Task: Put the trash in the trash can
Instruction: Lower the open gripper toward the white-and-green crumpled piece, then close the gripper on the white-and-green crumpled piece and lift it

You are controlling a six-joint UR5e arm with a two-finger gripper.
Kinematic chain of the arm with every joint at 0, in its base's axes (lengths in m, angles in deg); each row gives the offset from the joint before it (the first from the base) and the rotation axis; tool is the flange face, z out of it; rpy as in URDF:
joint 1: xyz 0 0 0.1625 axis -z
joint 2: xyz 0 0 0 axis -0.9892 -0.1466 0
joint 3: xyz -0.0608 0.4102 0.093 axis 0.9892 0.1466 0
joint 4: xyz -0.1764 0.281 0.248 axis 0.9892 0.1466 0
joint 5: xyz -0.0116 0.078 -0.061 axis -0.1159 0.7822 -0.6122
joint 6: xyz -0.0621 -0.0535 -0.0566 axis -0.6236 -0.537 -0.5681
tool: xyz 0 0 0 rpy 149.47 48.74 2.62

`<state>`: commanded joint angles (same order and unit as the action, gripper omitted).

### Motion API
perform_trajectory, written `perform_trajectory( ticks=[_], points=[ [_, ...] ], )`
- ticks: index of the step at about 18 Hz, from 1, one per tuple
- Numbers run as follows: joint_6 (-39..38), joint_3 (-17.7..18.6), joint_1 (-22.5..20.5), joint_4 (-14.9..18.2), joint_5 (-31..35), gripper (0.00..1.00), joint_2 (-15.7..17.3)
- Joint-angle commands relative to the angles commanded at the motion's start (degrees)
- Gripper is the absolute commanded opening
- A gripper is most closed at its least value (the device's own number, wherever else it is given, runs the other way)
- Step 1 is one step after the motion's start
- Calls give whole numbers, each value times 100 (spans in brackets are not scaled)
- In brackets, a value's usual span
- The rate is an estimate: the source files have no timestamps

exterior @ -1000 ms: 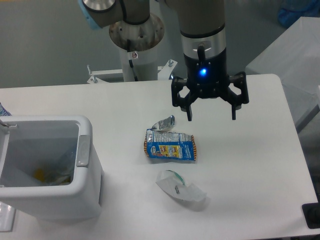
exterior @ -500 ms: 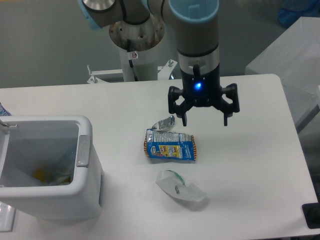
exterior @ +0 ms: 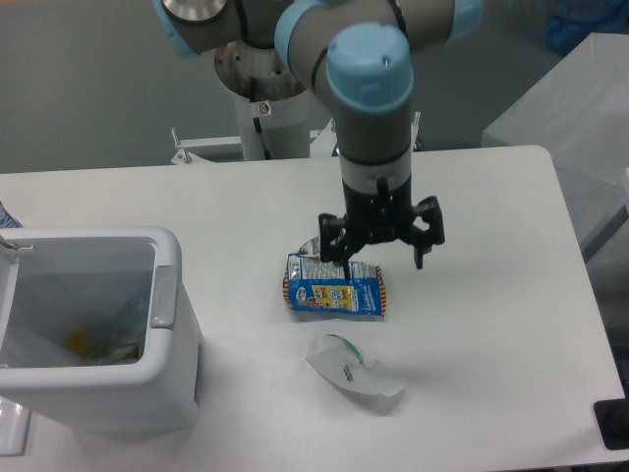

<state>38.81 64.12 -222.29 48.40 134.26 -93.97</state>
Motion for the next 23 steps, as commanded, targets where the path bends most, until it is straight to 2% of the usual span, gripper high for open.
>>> perform_trajectory(
  ticks=[6,9,10,18,23],
  points=[
    [-458,-17,97,-184,-194,100,-483],
    [-1159,0,106,-614,-133,100,-703],
    [-1239,-17,106,-633,-124,100,-765],
    [-1442,-35,185,-914,-89,100,-1125],
    [-1539,-35,247,-1019,-62,100,-1231]
  ],
)
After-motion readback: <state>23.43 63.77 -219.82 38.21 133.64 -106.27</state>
